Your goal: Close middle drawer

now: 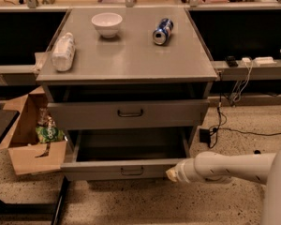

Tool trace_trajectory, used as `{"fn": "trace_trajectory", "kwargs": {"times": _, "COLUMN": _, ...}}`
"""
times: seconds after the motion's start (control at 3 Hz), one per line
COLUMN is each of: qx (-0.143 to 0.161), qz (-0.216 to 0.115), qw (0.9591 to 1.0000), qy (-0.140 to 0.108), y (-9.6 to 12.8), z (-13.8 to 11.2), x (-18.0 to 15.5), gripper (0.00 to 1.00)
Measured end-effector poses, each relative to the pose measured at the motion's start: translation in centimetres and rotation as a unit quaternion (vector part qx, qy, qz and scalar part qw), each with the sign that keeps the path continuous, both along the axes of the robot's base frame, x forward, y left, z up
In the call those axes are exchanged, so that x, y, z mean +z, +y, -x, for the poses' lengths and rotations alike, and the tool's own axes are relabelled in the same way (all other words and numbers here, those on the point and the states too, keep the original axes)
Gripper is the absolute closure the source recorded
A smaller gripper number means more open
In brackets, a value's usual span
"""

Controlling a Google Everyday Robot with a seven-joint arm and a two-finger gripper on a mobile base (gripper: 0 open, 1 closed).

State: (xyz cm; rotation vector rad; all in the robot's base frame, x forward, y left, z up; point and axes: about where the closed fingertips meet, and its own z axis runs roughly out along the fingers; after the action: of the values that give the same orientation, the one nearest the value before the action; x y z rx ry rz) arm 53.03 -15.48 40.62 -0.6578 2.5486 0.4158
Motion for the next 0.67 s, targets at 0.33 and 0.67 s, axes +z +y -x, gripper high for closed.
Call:
{"fn": "trace_trajectory", "kwargs": {"times": 0.33, "qx": -0.01, "qz": 0.003, "qw": 0.9999, "qy": -0.01, "y": -0.18, "z": -1.81, "x": 0.27, "gripper": 1.0}}
{"fn": "trace_trajectory", "kwargs": {"times": 0.67, "qx": -0.01, "qz": 0.003, "qw": 0.9999, "qy": -0.01, "y": -0.19, "z": -1.69, "x": 0.27, "gripper": 1.0}}
